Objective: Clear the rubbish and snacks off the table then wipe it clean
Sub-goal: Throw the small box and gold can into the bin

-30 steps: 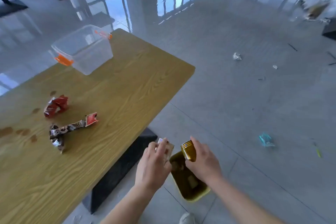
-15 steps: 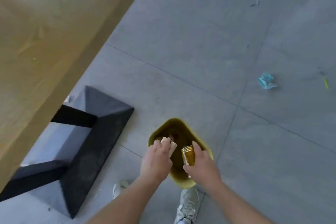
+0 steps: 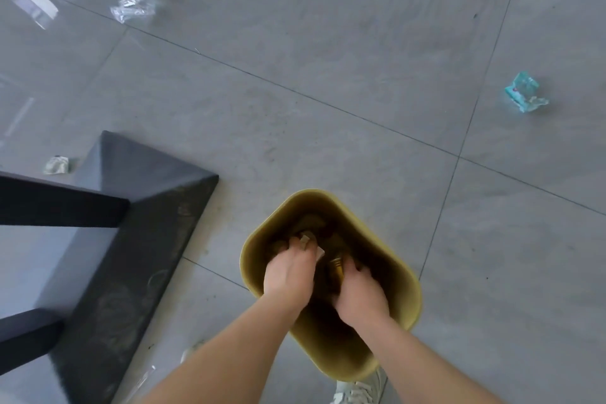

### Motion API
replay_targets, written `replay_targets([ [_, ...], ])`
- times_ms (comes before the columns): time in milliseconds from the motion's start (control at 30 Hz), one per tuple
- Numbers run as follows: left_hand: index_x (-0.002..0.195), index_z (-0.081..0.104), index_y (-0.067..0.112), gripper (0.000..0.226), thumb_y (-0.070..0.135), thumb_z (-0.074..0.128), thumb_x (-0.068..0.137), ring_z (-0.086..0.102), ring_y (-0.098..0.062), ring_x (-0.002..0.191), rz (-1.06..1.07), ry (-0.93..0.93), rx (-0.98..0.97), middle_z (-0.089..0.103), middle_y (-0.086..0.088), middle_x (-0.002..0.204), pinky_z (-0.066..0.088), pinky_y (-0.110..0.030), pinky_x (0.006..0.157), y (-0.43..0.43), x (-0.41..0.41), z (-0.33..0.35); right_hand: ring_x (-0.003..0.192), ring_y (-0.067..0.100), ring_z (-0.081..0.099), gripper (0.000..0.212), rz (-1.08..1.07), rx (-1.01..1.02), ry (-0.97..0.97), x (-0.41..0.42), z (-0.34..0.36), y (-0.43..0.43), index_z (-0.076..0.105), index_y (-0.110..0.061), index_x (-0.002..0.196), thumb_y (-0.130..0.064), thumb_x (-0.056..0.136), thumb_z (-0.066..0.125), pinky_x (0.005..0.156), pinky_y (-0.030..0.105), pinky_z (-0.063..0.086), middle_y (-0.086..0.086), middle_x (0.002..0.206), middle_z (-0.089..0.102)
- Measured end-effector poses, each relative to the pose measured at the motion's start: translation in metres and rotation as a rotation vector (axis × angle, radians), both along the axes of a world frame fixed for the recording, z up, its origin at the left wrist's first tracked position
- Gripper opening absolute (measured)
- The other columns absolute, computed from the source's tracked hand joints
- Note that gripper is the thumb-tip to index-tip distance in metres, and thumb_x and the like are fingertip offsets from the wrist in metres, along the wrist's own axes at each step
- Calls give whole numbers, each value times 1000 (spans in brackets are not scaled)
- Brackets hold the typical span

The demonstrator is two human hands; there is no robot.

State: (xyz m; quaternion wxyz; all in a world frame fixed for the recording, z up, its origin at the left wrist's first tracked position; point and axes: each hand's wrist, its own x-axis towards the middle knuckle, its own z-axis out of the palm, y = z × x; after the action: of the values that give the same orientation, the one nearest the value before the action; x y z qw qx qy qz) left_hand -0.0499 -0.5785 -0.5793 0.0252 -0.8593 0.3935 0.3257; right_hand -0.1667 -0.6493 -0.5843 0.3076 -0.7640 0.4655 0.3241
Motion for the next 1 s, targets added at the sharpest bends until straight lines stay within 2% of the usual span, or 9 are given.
replay_targets([
  [100,144,36,24,55,17,56,93,54,-32,109,-11,-16,-6,53,-9,126,56,-40,82,0,-1,-4,122,35,54,75,-23,10,-23,-3,-8,1,19,-23,152,-38,92,62,101,41,46,18,144,42],
  [167,142,38,24,54,17,57,92,54,-31,105,-9,-26,-16,54,-8,122,56,-39,80,2,1,0,126,35,49,65,-36,-1,-55,-3,-6,0,27,-22,147,-36,93,60,104,42,44,16,142,44],
  [300,133,47,27,50,22,63,86,54,-25,93,-47,-79,-57,56,-4,112,52,-33,76,7,8,17,117,34,53,49,-61,-12,-114,-2,9,-3,42,-24,135,-30,91,62,99,42,48,11,132,50],
  [433,131,48,30,43,28,58,89,42,-16,82,-45,-115,-98,53,1,106,42,-28,70,13,11,43,115,29,56,51,-77,-57,-160,0,36,-6,42,-27,139,-35,92,62,97,41,51,7,129,52],
  [533,138,41,28,48,32,52,91,47,-20,96,-24,-130,-125,52,0,114,46,-34,86,20,15,73,119,25,53,58,-52,-84,-174,1,65,-8,37,-28,146,-38,93,61,99,37,50,4,135,49],
  [633,145,32,26,57,38,49,91,44,-27,119,-23,-148,-141,47,-4,132,40,-39,102,25,18,117,121,22,51,60,-26,-113,-214,5,105,-8,34,-30,148,-39,94,58,102,35,47,2,138,49],
  [800,148,27,25,62,42,48,91,40,-27,127,2,-179,-156,42,-6,141,37,-39,106,32,19,204,126,24,45,61,34,-120,-255,14,187,-8,30,-30,149,-38,94,54,105,38,42,2,140,45],
  [900,147,28,25,65,46,51,89,40,-27,127,15,-193,-173,42,-7,141,36,-40,107,35,18,259,124,25,45,62,83,-151,-288,18,241,-10,29,-29,149,-37,92,53,101,38,44,3,138,47],
  [1000,144,30,26,61,41,51,89,41,-27,126,49,-219,-217,44,-7,140,36,-40,107,42,13,316,121,22,44,60,155,-212,-308,18,300,-10,26,-32,148,-41,93,51,93,36,46,0,137,44],
])
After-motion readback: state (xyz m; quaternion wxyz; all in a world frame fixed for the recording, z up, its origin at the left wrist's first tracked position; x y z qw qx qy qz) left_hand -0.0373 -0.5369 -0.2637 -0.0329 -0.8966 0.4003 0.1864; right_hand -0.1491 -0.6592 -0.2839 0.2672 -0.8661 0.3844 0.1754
